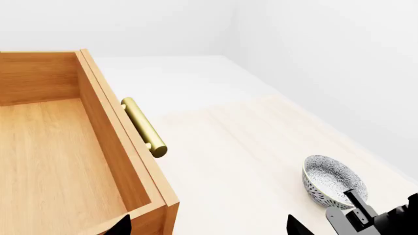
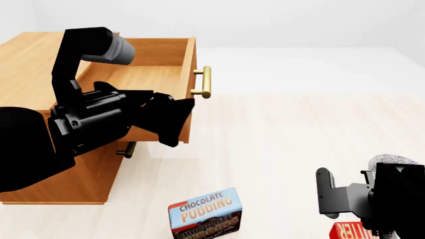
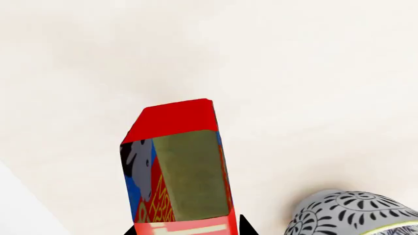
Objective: Put the butter at the back in the top drawer of the cabinet and close it.
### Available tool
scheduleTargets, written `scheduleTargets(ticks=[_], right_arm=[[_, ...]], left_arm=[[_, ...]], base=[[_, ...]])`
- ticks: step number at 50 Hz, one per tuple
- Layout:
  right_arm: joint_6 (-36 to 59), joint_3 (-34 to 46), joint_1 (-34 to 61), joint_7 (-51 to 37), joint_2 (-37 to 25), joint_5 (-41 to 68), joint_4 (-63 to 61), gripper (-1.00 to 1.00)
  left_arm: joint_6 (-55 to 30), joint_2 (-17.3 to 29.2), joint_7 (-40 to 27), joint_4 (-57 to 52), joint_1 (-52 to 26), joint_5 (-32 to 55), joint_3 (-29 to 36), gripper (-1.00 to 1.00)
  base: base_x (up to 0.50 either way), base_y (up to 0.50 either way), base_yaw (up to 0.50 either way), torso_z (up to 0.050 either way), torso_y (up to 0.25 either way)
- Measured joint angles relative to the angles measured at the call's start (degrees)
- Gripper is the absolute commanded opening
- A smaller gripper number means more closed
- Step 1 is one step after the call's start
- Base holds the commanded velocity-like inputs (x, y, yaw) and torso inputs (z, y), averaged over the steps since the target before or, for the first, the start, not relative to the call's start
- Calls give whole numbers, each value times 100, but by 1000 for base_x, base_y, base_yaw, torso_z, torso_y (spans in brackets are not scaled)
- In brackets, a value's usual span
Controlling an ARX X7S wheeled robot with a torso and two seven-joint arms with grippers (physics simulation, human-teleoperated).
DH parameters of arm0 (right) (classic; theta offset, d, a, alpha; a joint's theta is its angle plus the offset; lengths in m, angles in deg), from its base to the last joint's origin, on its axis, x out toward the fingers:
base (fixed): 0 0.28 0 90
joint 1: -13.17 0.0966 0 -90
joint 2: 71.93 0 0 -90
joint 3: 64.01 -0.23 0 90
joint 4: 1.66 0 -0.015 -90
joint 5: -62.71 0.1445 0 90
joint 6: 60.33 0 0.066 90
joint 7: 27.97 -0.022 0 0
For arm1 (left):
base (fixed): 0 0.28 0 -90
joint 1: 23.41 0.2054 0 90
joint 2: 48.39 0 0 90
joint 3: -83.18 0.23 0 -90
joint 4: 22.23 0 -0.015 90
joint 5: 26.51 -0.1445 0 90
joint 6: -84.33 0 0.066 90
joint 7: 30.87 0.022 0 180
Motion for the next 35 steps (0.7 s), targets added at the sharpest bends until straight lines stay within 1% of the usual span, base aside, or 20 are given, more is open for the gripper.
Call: scheduleTargets(ticks=[8, 17, 35], right_arm=[[205, -207, 356, 107, -26, 46, -147, -100], [349, -447, 751, 234, 119, 72, -67, -100], [527, -779, 1326, 478, 673, 107, 474, -100]], left_arm=[[-37, 56, 32, -11, -44, 35, -44, 100], [-192, 102, 154, 1, -187, 78, -113, 100], [-998, 158, 980, 120, -809, -11, -320, 100]], base=[[0, 0, 0, 0, 0], [0, 0, 0, 0, 0], [0, 0, 0, 0, 1]])
